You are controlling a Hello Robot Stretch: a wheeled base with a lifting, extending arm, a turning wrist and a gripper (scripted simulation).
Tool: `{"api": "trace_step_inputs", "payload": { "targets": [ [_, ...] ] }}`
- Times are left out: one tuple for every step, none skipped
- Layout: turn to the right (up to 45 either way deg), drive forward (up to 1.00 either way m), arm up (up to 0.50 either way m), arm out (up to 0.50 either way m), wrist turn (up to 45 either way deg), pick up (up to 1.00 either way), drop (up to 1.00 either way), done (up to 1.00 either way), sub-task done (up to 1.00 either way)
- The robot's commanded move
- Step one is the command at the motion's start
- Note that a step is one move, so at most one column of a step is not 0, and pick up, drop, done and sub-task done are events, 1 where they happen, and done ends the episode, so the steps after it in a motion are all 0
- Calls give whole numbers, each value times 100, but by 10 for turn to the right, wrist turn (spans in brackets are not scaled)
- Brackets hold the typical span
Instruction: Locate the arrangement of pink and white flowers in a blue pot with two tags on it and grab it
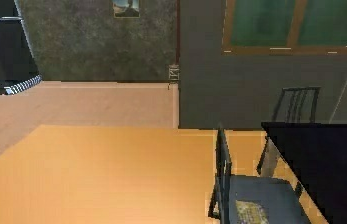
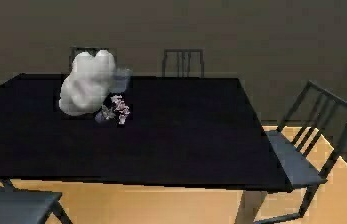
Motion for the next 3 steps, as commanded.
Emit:
{"api": "trace_step_inputs", "payload": {
  "targets": [
    [-180,0,0,0,0,0,0,0,0],
    [450,0,0,0,0,0,0,0,0],
    [450,0,0,0,0,0,0,0,0]
  ]
}}
